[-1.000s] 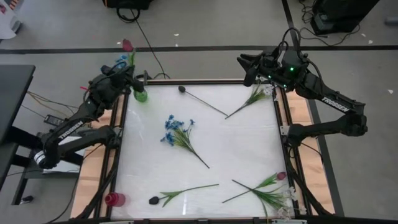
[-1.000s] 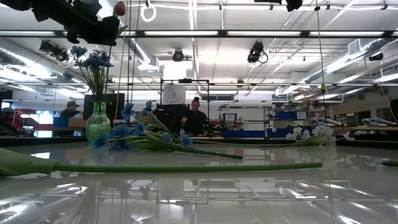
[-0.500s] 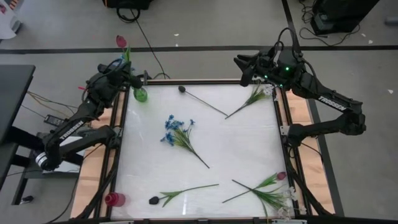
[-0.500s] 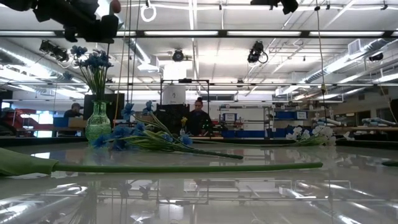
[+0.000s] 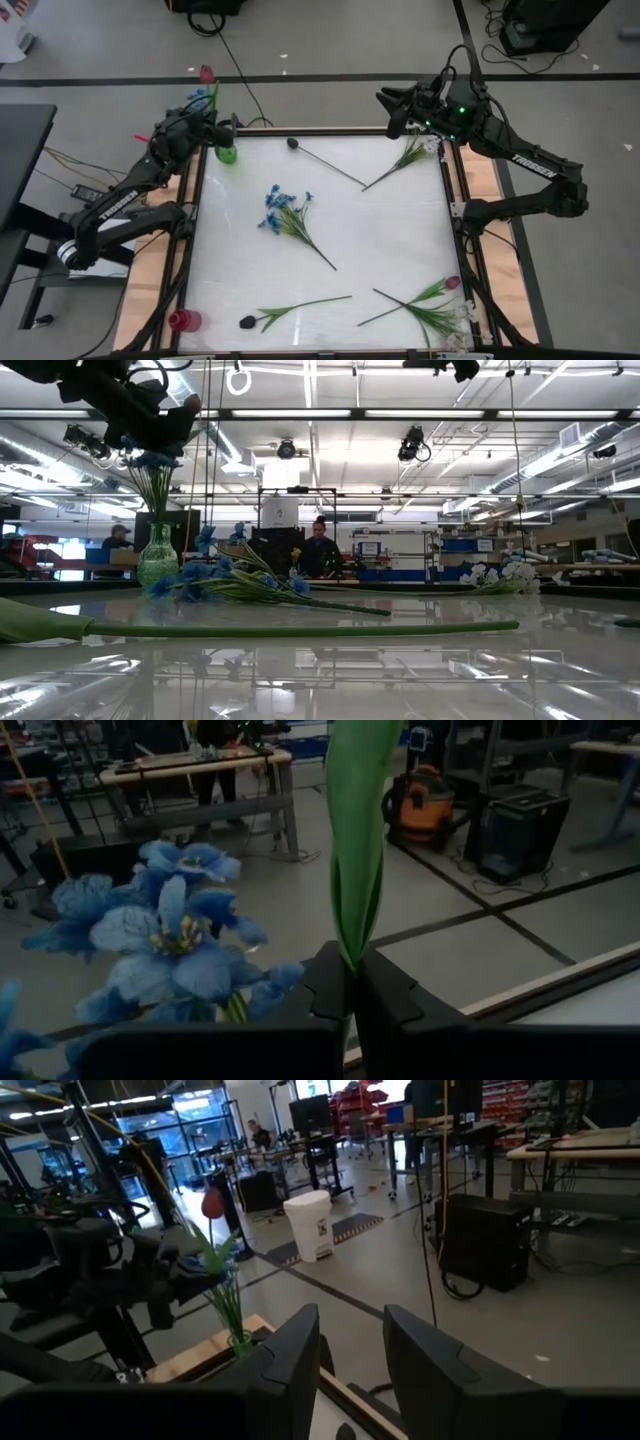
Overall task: Sort flowers into vase by color
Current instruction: Put the top red tulip into the green vase
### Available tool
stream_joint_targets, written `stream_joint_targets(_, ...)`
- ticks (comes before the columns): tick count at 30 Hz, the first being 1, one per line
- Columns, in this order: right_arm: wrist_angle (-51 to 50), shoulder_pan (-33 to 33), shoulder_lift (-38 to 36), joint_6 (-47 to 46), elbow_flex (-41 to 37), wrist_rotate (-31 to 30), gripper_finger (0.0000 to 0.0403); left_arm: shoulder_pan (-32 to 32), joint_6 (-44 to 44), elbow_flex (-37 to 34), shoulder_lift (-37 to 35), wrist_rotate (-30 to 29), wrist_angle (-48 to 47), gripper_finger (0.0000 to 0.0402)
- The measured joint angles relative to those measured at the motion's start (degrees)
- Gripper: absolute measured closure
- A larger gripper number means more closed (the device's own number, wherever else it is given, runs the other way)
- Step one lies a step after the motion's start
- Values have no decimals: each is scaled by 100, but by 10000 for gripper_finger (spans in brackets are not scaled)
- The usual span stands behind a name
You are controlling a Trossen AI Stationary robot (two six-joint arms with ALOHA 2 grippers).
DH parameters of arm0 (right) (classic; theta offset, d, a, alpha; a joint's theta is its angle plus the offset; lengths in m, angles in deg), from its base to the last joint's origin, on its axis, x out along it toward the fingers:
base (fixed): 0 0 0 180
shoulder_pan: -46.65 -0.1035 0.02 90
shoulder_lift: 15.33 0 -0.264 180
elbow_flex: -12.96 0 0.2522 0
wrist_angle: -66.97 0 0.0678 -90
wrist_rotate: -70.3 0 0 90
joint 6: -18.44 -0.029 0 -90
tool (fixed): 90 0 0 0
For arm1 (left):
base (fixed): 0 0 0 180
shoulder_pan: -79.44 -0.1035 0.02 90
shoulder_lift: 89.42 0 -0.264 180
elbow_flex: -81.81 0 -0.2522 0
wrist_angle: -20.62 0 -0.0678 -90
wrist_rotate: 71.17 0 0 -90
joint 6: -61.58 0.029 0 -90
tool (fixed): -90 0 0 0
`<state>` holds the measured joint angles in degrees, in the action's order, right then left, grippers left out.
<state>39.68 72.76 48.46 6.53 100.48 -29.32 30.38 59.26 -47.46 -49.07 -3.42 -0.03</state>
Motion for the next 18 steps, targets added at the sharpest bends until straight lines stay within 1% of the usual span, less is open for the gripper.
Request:
stream_joint_targets(5,9,0,-2,-10,0,35,280,0,-371,0,126,-202,8,363)
stream_joint_targets(8,7,0,-2,-52,0,110,280,0,-686,10,123,-223,15,336)
stream_joint_targets(11,-33,-7,-2,-139,0,201,280,4,-1053,99,125,-210,-98,300)
stream_joint_targets(14,-48,-7,-2,-203,0,272,280,4,-1329,316,152,-155,-567,260)
stream_joint_targets(18,-50,-6,-2,-352,0,326,280,4,-1491,737,221,37,-1552,213)
